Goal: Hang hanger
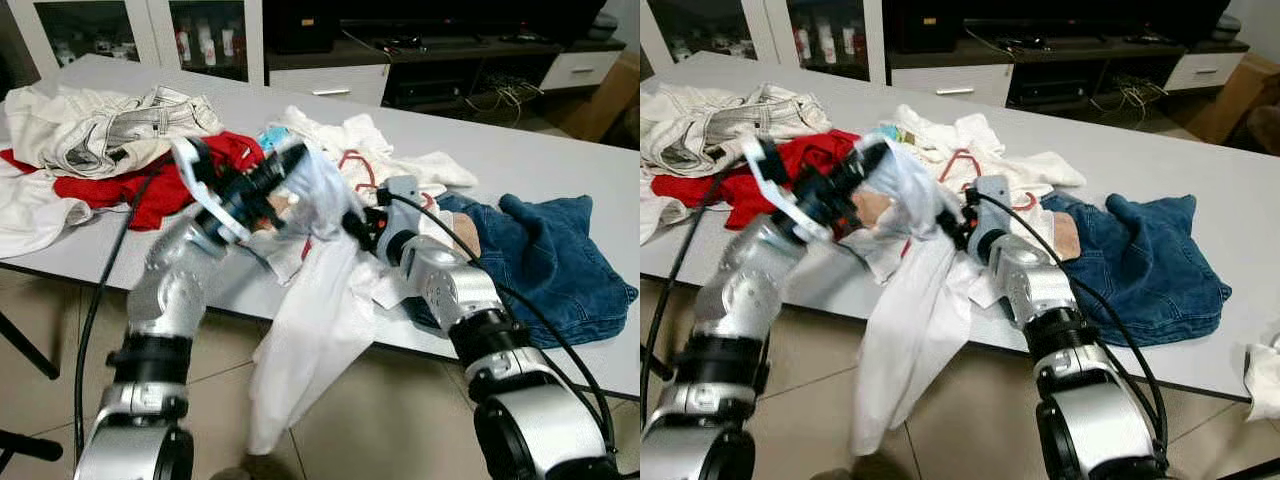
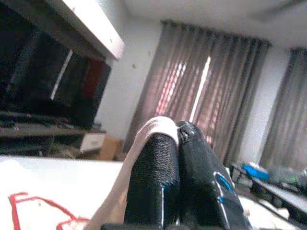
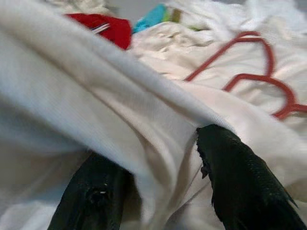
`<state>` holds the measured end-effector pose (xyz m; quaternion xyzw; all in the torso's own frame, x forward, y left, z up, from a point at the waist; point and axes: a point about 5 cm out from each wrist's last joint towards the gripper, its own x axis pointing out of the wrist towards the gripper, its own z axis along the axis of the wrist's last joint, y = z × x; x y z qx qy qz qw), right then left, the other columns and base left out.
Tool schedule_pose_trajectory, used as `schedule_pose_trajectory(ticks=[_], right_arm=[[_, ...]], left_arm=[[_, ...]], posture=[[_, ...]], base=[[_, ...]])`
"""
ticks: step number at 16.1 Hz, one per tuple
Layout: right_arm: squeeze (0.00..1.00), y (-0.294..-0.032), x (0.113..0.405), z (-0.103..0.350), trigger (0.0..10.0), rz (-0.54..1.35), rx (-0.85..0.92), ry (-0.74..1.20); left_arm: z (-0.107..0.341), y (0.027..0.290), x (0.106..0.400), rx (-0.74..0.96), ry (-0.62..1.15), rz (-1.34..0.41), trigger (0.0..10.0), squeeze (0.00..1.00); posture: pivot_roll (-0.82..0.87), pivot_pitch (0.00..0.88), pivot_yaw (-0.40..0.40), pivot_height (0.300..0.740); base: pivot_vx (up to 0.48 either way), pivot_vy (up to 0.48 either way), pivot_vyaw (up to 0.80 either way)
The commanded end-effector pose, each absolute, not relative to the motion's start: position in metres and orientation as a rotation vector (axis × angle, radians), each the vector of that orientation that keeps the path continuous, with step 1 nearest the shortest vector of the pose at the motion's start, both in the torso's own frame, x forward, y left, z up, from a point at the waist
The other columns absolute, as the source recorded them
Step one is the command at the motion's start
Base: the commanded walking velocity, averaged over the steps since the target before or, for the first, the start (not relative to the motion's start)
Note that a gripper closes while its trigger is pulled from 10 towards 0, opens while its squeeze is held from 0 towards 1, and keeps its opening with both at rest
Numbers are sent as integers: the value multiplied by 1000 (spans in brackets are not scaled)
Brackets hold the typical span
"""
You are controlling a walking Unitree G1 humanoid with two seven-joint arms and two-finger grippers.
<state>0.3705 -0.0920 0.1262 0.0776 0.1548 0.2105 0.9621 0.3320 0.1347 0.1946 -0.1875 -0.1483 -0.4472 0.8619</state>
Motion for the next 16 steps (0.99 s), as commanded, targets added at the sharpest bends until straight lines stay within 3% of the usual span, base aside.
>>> schedule_pose_trajectory(ticks=[1,11,16], right_arm=[[0,-105,378,133,10000,360,137,277],[0,-117,405,186,10000,286,160,53],[0,-96,407,218,10000,429,243,-89]], left_arm=[[195,127,327,-338,-287,-995,10000,0],[153,114,307,-150,-20,-1111,10000,0],[132,112,309,-36,107,-1077,10000,0]], posture=[[25,0,-72,740],[40,0,-76,740],[34,0,-79,740]], base=[[0,0,0],[0,0,0],[0,0,0]])
